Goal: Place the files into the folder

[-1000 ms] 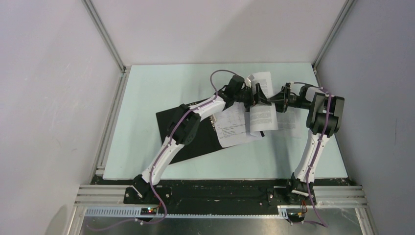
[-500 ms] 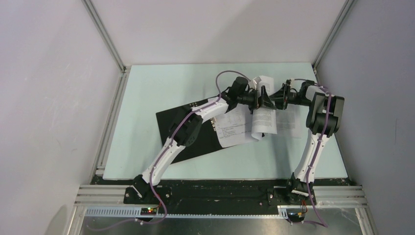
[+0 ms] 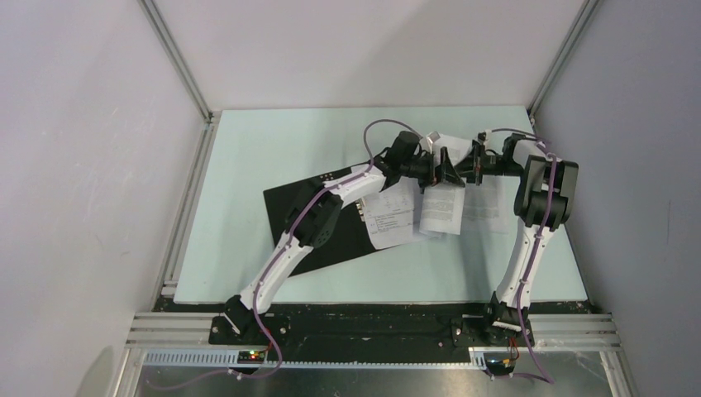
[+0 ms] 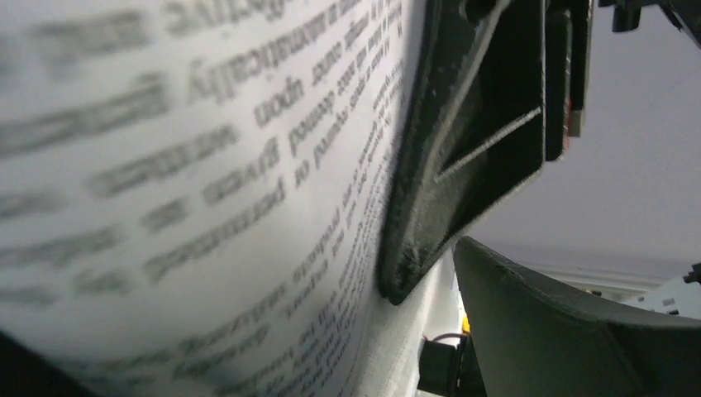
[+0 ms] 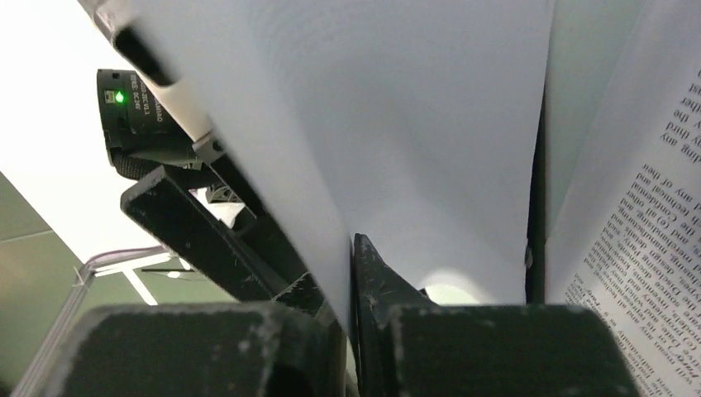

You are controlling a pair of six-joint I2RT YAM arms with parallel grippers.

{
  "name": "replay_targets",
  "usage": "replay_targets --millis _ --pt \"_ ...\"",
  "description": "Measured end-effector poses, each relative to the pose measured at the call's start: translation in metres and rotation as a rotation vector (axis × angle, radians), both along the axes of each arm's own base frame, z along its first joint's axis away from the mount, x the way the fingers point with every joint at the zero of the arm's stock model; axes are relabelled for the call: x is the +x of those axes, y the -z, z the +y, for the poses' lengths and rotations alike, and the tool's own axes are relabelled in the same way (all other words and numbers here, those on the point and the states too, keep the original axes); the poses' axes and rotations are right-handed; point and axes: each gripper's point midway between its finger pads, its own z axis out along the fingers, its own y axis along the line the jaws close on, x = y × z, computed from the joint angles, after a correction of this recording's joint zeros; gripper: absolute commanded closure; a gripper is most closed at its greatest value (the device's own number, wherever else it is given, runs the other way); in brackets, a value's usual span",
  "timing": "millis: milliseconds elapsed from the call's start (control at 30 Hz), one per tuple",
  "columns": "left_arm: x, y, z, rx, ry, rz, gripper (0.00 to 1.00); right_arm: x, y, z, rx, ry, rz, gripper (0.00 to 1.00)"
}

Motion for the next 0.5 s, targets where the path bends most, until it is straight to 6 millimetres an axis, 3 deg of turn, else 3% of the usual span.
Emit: replay_targets --millis 167,300,400,500 --pt "0.01 0.012 0.01 0.05 -0.023 -0.021 0.0 -0.006 0.002 -0.005 -0.028 0.0 0.01 1.0" --pt "0.017 0.016 0.023 0.087 -0.03 -0.035 0.0 -0.012 -0.01 -0.024 -0.11 0.024 -0.034 1.0" --pt "0.027 0.0 0.036 0.092 -0.042 -0.06 0.0 -0.022 -0.033 -0.034 -0.188 0.031 -0.095 1.0" --pt "0.046 -0.035 0.062 0.083 -0.083 -0.108 0.0 -0.032 -0.058 -0.038 -0.275 0.021 -0.152 1.0"
